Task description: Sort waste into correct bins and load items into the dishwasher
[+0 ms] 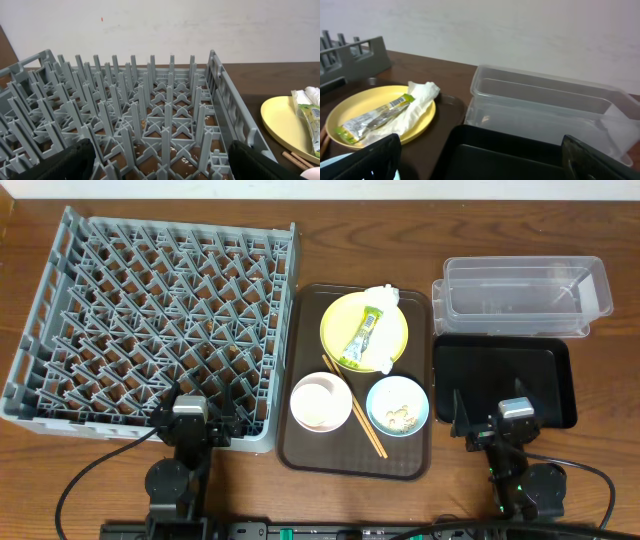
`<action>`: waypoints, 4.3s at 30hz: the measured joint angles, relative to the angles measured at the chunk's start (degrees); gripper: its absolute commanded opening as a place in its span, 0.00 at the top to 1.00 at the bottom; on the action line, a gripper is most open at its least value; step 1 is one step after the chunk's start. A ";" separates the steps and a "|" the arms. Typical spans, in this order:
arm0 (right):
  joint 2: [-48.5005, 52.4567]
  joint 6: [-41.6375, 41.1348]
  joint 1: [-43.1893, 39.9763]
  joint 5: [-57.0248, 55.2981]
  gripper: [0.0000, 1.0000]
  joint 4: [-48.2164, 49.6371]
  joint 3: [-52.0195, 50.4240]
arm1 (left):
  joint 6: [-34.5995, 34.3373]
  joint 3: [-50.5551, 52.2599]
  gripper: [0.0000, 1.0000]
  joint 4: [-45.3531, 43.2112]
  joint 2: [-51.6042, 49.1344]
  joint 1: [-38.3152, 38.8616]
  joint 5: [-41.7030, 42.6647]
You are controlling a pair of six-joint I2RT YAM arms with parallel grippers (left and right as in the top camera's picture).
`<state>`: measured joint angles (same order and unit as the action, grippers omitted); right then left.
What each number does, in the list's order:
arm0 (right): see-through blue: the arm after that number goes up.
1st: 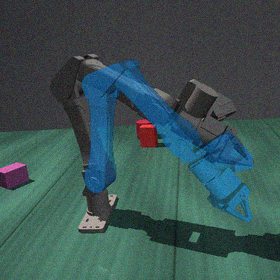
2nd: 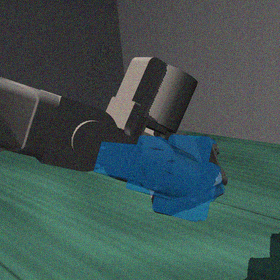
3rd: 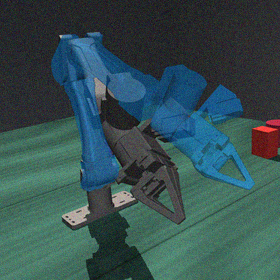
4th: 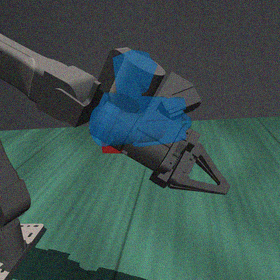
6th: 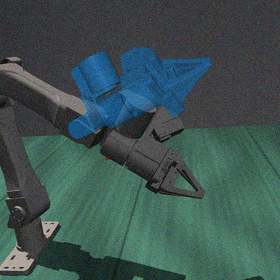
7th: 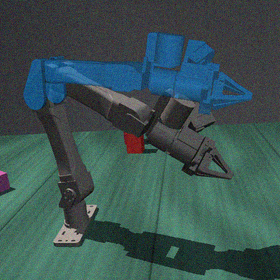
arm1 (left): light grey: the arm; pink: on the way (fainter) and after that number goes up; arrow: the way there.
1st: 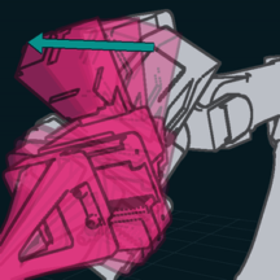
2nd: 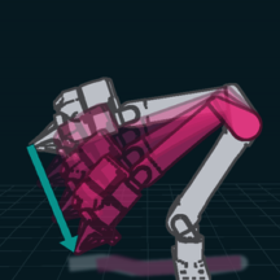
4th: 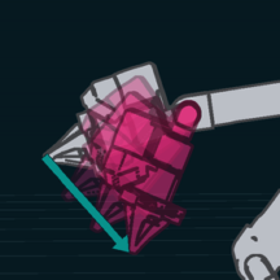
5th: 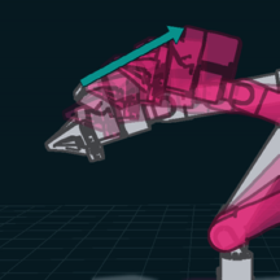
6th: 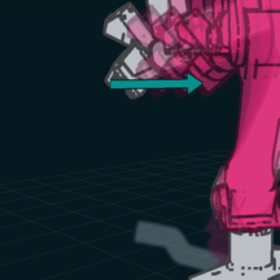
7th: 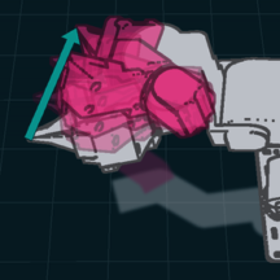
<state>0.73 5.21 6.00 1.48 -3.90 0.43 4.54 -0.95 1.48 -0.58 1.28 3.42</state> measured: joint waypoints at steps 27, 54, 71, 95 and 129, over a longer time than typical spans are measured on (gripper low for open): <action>0.74 -5.42 0.00 -3.37 0.01 -3.93 2.38 | -3.23 -0.61 0.12 0.70 -0.11 0.00 0.04; 53.48 -8.20 0.00 -0.52 0.01 -18.80 44.41 | -6.03 -39.43 0.12 32.96 -39.76 -0.04 0.28; 64.72 -11.72 6.16 3.54 0.01 -20.39 52.81 | -6.03 -39.50 0.12 33.07 -39.76 -0.04 0.28; 106.20 -22.84 22.53 1.03 0.18 -16.20 69.79 | -6.03 -39.56 0.12 33.07 -39.76 -0.04 0.28; 96.17 -33.33 11.89 -6.38 0.99 -16.22 71.95 | -6.05 -39.58 0.12 33.09 -39.76 -0.04 0.28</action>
<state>96.90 -28.12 17.89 -4.91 -20.12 72.38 -1.52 -40.53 34.57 -40.34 1.23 3.70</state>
